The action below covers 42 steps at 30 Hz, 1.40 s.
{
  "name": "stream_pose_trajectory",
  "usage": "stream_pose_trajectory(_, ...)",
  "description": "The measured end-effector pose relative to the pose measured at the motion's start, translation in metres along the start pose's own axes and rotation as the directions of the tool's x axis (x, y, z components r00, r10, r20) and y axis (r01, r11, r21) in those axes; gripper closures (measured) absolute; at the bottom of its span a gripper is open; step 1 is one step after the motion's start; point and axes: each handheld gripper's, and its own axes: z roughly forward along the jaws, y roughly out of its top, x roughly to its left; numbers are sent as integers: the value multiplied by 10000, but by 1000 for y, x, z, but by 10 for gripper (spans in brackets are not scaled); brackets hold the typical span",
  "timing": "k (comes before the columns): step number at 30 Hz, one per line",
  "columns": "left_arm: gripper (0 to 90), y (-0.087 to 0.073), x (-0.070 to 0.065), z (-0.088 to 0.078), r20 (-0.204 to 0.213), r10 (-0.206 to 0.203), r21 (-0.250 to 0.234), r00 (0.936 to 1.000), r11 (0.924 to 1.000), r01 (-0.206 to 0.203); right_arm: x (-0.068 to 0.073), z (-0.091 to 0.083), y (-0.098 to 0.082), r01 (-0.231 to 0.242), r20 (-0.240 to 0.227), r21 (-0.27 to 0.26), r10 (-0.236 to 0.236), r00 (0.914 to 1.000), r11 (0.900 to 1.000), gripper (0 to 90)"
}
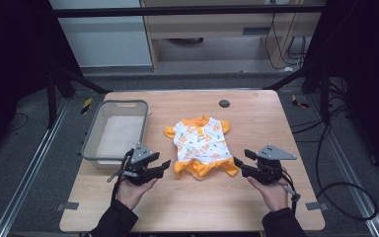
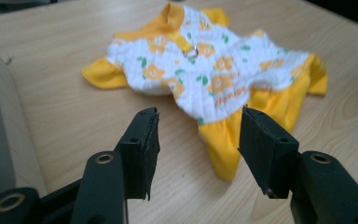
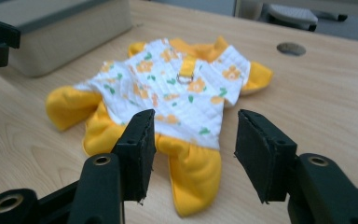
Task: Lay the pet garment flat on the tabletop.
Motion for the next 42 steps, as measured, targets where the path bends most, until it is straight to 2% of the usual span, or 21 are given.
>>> stream_pose_trajectory(6,475,-8,-7,7,125,149,252,9998,9996,-152,-4,7,-12,-104,98,387,101,9999,9992,489)
stream_pose_trajectory(13,477,-18,-16,24,199,501,1027,9985,9934,-519,-4,24,-29,-36,38,1360,31,10000,9907,510)
stream_pose_trajectory(17,489,-20,-19,30,230,550,1251,9982,9905,-574,-4,29,-33,10,58,1627,-20,10000,9867,518)
stream_pose_trajectory(21,507,-22,-20,36,309,432,1408,9986,9889,-471,-4,36,-37,-76,45,1876,69,10000,9822,528)
stream_pose_trajectory(26,570,-26,-23,45,365,459,1712,9983,9839,-515,-1,48,-41,132,111,2384,-164,9998,9711,558)
stream_pose_trajectory(27,585,-27,-23,49,415,449,1914,9981,9801,-520,-2,50,-42,153,150,2422,-195,9997,9701,567)
stream_pose_trajectory(33,739,-28,-26,54,545,382,2274,9978,9725,-497,-6,56,-44,-15,332,2670,-76,9994,9637,636)
stream_pose_trajectory(36,804,-28,-26,54,614,336,2292,9976,9723,-468,-6,57,-44,8,397,2746,-122,9991,9616,671)
stream_pose_trajectory(37,804,-28,-26,55,635,320,2325,9975,9715,-459,-6,57,-44,-77,391,2765,-32,9992,9610,700)
stream_pose_trajectory(38,842,-28,-27,54,664,333,2345,9972,9709,-481,-6,57,-43,-115,358,2853,13,9994,9584,756)
stream_pose_trajectory(42,866,-26,-27,52,815,358,2358,9960,9703,-542,-4,55,-41,-100,235,2938,32,9997,9558,824)
